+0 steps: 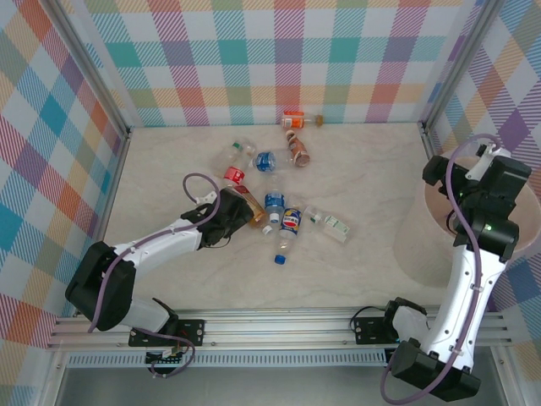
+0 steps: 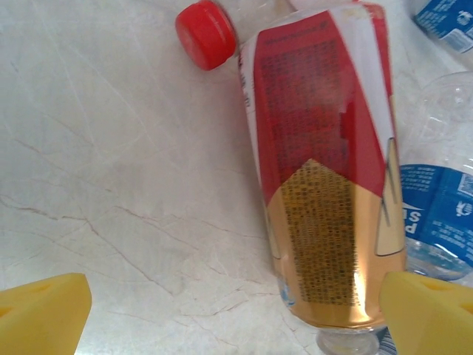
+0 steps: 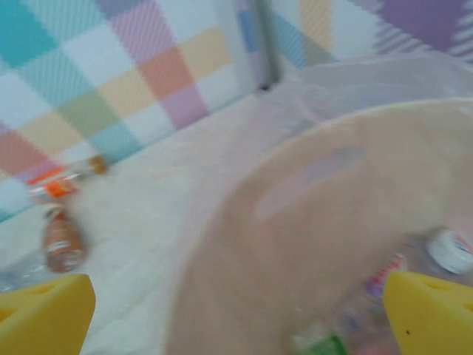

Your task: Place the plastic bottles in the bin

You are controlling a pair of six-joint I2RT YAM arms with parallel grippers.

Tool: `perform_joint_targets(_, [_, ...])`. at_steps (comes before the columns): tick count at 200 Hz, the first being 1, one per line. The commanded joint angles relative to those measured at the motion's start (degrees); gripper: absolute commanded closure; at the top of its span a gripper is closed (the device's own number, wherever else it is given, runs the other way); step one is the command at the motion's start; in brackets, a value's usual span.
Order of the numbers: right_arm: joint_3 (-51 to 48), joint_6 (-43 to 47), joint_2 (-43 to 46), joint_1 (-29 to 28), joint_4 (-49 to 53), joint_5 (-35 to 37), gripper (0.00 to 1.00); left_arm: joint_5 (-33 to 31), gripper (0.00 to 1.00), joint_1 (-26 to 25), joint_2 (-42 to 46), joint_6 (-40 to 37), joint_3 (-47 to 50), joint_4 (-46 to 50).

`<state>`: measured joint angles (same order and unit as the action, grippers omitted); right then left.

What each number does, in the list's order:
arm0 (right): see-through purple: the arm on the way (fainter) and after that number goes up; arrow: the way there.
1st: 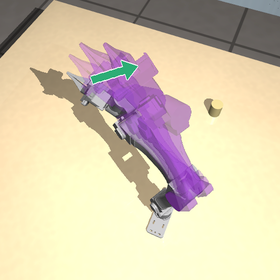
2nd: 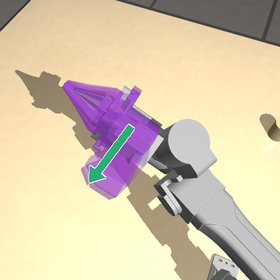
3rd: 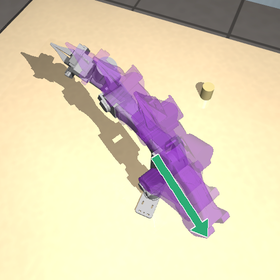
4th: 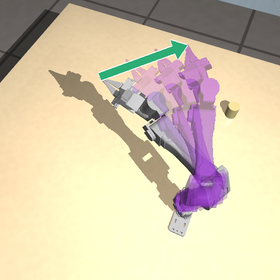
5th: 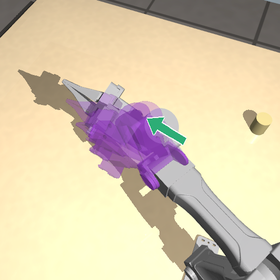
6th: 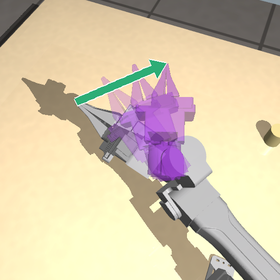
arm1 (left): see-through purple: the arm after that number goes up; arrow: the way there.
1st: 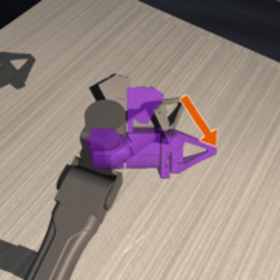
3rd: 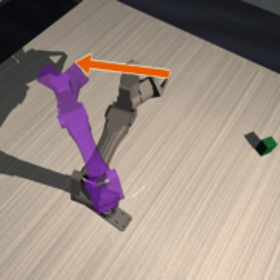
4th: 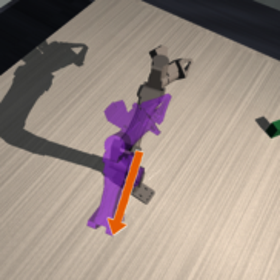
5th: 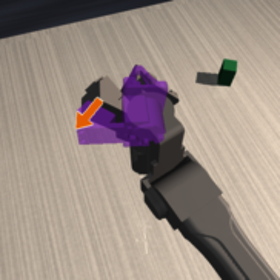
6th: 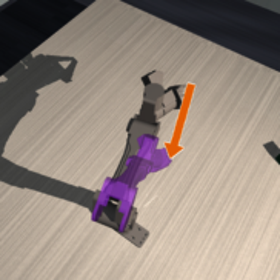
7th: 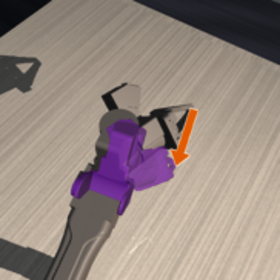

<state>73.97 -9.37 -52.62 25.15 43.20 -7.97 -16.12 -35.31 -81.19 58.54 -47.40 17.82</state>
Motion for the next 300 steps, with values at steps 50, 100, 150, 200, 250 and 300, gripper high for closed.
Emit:
perform_joint_targets(50, [-0.4, -6.85, -0.27, -9.37, -11.51, -27.68, 0.0, -1.2, 0.0, 0.5, 2.0, 1.44, 1.94, -1.47])
perform_joint_targets(100, [2.71, 1.89, -8.72, -27.65, -5.8, -14.29, 0.0, -2.15, 0.0, 0.51, 3.34, 2.67, 3.31, -1.45])
perform_joint_targets(150, [4.33, 12.76, -22.1, -39.46, 2.59, 0.06, 0.0, -3.04, 0.0, 0.68, 5.44, 2.92, 4.72, -1.27])
perform_joint_targets(200, [-1.14, 21.22, -31.79, -43.8, 7.81, 7.87, 0.01, -3.49, 0.0, 0.86, 6.39, 2.63, 5.71, -1.39])
perform_joint_targets(250, [-7.9, 29.64, -37.04, -48.51, 1.68, 9.39, 0.0, -3.3, 0.0, 0.94, 6.1, 3.06, 5.91, -1.41])
perform_joint_targets(300, [-9.7, 33.18, -43.64, -50.9, -1.8, 17.03, 0.03, -4.27, 0.0, 1.05, 7.39, 3.94, 6.8, -0.97])
